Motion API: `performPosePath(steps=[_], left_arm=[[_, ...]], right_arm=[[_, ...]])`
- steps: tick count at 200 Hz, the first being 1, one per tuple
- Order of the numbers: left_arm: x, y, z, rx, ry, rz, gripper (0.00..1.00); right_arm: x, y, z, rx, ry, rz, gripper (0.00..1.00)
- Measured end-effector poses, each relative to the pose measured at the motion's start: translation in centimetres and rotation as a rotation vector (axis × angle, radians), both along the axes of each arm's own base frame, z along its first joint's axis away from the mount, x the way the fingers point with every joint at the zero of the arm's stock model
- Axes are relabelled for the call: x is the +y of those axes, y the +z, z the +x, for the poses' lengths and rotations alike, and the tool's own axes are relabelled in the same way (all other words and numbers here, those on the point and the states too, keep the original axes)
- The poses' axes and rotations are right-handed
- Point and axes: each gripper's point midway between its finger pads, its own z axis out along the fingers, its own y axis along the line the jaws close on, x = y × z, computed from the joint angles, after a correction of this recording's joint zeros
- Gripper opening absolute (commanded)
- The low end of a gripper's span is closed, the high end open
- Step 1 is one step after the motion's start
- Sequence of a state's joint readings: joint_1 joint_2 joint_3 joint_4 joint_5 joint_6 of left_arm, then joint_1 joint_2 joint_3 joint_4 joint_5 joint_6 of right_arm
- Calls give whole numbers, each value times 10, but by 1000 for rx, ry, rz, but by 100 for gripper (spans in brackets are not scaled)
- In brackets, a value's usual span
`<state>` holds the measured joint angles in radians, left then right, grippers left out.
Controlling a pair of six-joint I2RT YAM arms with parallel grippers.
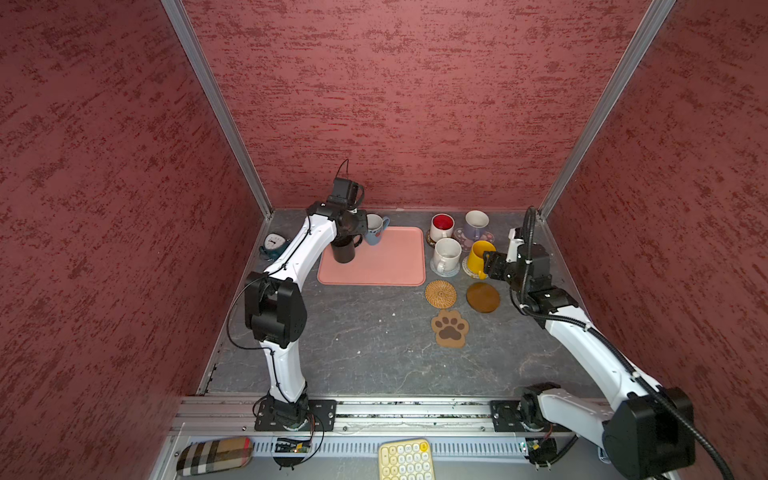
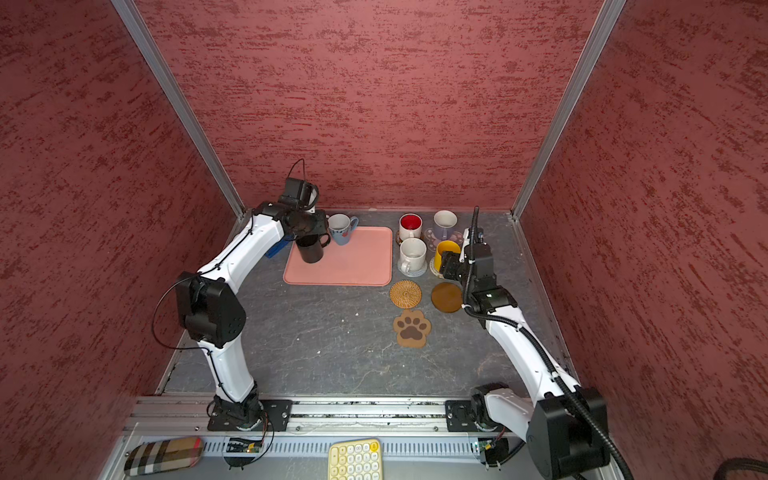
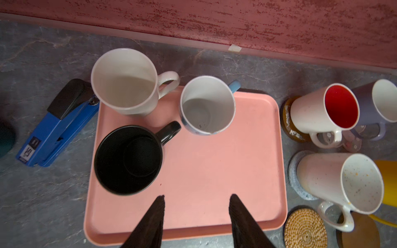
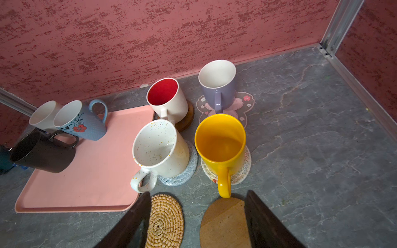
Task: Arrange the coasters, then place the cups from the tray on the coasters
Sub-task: 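Open the right gripper over the yellow mug while the left gripper nears the black mug, then lower the left gripper into the black mug's rim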
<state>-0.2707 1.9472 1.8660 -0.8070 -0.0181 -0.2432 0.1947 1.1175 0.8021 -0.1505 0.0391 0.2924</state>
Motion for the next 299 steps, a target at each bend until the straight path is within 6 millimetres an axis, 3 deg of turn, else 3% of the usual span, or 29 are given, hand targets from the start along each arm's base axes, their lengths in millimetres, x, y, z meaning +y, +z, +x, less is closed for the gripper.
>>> performPosePath(steps=[26,51,118,238,299], left_arm=[[-2,-13,20,13,-3,-11,27],[1,-28,30,38,7,-27,19],[14,-44,52,52,39,-51,0],[20,-98,58,146,52,-32,0],[19,-98,57,146,51,-27,0]], right_arm=[[4,5,-2,-24,19,18,69],[8,7,-2,-33,39,32,69],[14,12,1,-55,62,47,71],[17,10,4,-53,75,55,74],[17,4,1,-44,75,54,75]])
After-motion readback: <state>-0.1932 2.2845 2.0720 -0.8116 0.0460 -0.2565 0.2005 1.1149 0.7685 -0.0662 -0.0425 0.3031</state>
